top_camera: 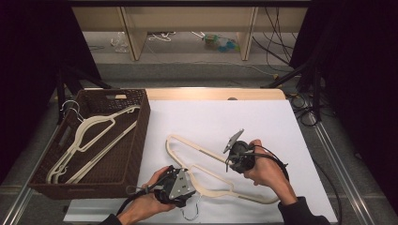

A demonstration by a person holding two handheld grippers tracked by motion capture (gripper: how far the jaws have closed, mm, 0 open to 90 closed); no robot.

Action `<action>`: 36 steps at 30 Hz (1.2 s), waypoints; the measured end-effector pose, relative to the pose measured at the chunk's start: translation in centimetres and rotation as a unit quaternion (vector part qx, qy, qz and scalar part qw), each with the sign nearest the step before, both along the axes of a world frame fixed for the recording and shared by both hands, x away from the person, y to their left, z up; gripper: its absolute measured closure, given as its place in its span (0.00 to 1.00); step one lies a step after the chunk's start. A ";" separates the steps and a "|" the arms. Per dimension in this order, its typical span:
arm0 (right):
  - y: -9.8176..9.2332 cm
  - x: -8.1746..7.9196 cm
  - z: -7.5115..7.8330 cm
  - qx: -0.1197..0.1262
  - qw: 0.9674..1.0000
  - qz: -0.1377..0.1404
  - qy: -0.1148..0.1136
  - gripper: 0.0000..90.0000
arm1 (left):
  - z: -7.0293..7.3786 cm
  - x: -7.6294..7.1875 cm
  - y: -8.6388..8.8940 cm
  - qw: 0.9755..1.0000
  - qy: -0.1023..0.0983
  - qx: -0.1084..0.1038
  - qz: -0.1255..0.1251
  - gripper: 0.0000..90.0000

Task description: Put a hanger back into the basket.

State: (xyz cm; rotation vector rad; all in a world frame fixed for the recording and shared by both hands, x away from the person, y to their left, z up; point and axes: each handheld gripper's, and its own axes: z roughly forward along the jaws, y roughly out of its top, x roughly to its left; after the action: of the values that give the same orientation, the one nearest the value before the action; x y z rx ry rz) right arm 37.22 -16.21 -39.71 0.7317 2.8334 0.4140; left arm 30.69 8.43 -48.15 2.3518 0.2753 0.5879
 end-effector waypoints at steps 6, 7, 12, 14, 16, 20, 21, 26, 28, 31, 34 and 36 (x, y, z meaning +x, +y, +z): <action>-0.2 0.1 0.0 0.006 1.000 0.001 0.000 0.88 | -0.2 0.1 -0.4 1.000 -0.012 0.009 -0.005 0.33; -0.2 0.1 0.0 0.006 1.000 0.002 0.000 0.88 | -0.2 0.1 -0.4 1.000 -0.014 0.010 -0.006 0.33; -0.3 0.1 0.2 0.009 1.000 0.004 -0.001 0.88 | -0.2 0.2 -0.9 0.999 -0.023 0.023 -0.009 0.32; -0.4 0.1 0.2 0.008 1.000 0.001 -0.003 0.88 | -0.2 0.2 -1.1 0.999 -0.029 0.018 -0.011 0.32; -0.6 0.2 0.2 0.010 1.000 0.001 -0.001 0.88 | -0.1 0.2 -1.3 0.999 -0.032 0.016 -0.014 0.32; -0.9 0.3 0.0 0.011 1.000 0.001 0.007 0.88 | 0.3 -0.3 -1.5 0.998 -0.042 0.002 -0.038 0.30; -1.0 0.3 -0.1 0.010 1.000 0.000 0.009 0.88 | 0.4 -0.3 -1.5 0.998 -0.047 0.001 -0.042 0.30; -1.0 0.4 -0.5 0.012 1.000 0.008 0.017 0.88 | 0.5 -0.5 -1.7 0.997 -0.047 0.002 -0.065 0.30; -1.0 0.5 -0.6 0.010 1.000 0.011 0.021 0.88 | 0.5 -0.7 -1.8 0.996 -0.050 0.000 -0.076 0.32; -0.9 0.5 -0.9 0.008 1.000 0.012 0.024 0.88 | 0.6 -0.8 -1.8 0.994 -0.047 0.003 -0.096 0.39; -1.1 0.6 -1.1 0.011 0.999 0.014 0.029 0.88 | 0.7 -0.9 -1.9 0.991 -0.050 0.009 -0.120 0.52; -1.1 0.5 -1.1 0.005 0.999 0.016 0.029 0.88 | 0.8 -1.1 -2.0 0.989 -0.059 0.016 -0.135 0.56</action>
State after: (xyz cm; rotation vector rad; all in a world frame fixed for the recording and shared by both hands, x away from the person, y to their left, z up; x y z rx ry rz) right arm 37.76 -17.28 -40.77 0.7114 2.9022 0.4203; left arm 29.63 6.43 -47.39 2.3223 -0.1052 0.5979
